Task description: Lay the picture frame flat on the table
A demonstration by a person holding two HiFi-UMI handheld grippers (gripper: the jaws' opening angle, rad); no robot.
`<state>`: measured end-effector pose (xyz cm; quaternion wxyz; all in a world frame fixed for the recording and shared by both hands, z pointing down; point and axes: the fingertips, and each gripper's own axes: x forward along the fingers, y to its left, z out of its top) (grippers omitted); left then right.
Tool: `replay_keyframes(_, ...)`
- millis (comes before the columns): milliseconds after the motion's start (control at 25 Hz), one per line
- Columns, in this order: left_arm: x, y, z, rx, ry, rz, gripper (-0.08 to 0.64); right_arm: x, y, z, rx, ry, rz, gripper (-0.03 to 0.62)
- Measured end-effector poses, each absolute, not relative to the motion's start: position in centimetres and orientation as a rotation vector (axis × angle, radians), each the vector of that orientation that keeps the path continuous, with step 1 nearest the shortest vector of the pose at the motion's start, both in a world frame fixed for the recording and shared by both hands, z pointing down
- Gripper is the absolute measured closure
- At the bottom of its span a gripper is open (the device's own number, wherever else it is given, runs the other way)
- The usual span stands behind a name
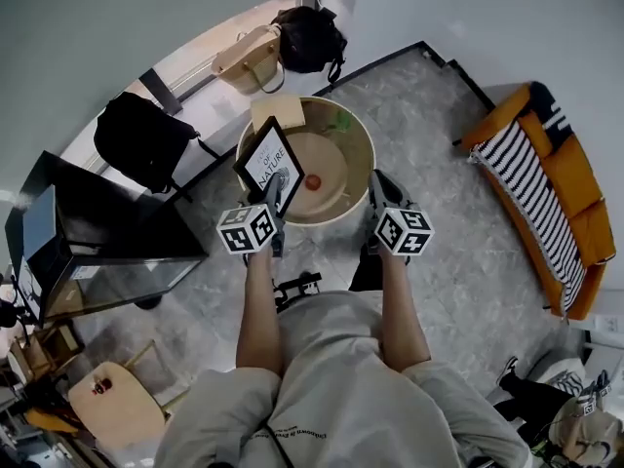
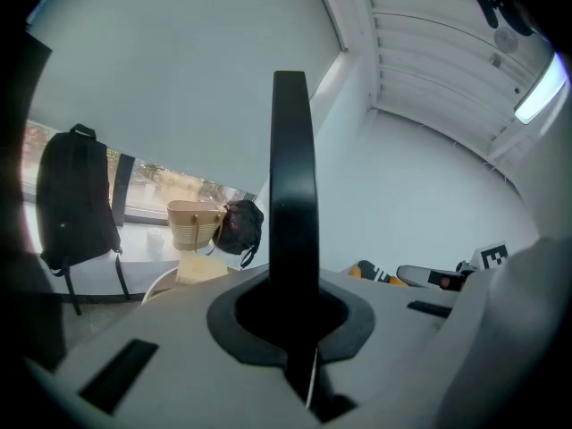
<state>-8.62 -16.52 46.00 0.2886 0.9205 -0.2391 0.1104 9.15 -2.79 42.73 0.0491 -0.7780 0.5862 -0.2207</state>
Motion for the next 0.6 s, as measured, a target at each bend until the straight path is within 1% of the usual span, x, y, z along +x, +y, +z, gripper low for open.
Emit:
replay_keyframes(240, -8.7, -21.3, 45.8, 2.417, -0.773, 0.239, 0.532, 10.3, -9.4, 43.2, -2.279, 1.933, -0.691, 0.56)
replay_keyframes(600, -5.2, -26.3, 47.3, 2.319, -0.952, 0.243, 0.532, 14.5, -19.6, 43.9, -2.075, 2.19, -0.77, 0.56)
